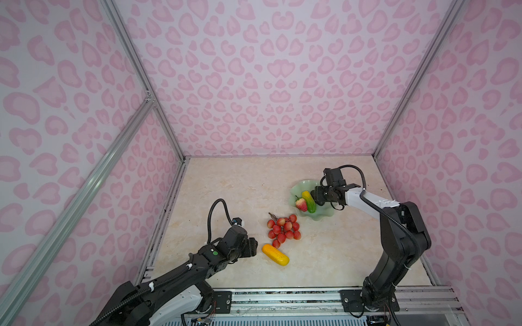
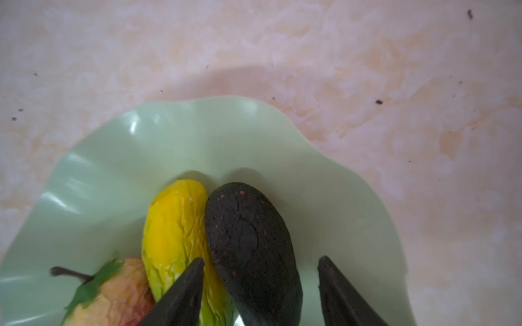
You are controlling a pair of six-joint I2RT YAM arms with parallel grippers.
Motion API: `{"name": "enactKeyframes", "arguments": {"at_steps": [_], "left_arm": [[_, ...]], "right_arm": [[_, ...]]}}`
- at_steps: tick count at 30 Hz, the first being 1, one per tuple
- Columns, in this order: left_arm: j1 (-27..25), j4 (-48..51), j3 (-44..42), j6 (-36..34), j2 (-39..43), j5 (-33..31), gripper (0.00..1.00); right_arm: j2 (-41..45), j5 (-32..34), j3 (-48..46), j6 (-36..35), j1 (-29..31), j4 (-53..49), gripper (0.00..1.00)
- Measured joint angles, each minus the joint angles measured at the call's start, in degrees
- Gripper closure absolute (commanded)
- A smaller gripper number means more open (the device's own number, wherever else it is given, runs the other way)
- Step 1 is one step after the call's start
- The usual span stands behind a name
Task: Place and organize the fake fruits in the fruit bowl
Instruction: 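Place the avocado in the bowl with the right gripper and release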
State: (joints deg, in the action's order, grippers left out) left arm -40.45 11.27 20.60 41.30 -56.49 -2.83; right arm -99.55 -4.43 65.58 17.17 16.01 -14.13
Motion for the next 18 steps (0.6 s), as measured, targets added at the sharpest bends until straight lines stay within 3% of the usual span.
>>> {"name": "enactKeyframes", "arguments": {"at_steps": [3,12,18], "left_arm": [[0.0,-0.8,0.1,0.0,-1.6,0.0,0.32],[-0.1,-4.0,2.1,0.2,-7.9,0.0,0.58],[-0.5,-2.5,5.6,-1.0,-5.3,0.0,0.6]], "right_arm": [[4.4,-0.2,-0.3,0.2,0.1,1.0,0.29],[17.8,-0.6,-6.4,1.3,1.0,2.7,0.26],[25.7,-0.5,-12.6,2.2,0.9,3.2,0.18]]}}
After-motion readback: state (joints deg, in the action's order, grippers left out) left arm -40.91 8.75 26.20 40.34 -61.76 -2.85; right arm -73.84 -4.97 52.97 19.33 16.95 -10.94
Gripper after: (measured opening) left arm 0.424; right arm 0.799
